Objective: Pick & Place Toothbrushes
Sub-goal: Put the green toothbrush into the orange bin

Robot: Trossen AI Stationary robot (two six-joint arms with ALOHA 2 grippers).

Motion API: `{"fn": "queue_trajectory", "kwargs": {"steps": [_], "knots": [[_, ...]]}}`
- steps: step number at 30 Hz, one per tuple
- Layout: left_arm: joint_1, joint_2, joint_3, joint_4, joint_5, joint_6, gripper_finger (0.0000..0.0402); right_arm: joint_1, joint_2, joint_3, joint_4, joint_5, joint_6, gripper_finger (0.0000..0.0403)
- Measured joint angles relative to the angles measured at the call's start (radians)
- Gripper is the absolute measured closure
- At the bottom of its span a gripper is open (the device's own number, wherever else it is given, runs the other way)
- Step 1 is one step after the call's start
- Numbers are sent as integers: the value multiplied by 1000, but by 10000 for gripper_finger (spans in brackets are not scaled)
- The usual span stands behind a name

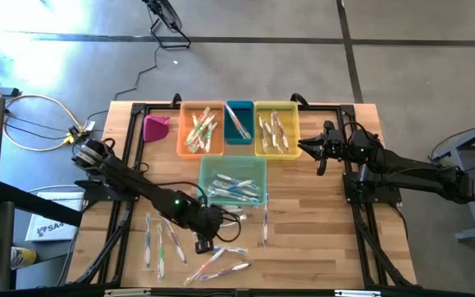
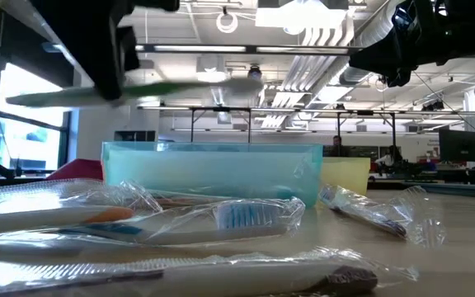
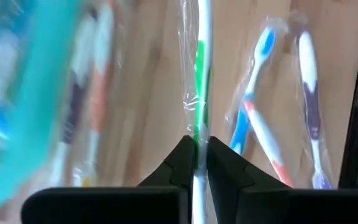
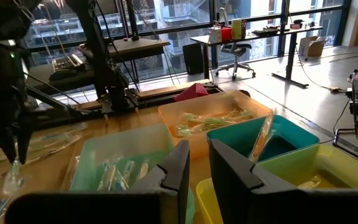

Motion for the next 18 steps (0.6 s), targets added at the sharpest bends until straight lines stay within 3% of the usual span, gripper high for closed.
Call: {"fn": "queue_trajectory", "kwargs": {"steps": [11, 18], "knots": [[11, -16, 200, -248, -281, 122, 379, 0, 0, 0, 0, 0, 0, 348], [80, -16, 300, -395, -364, 191, 379, 0, 0, 0, 0, 0, -2, 348]]}}
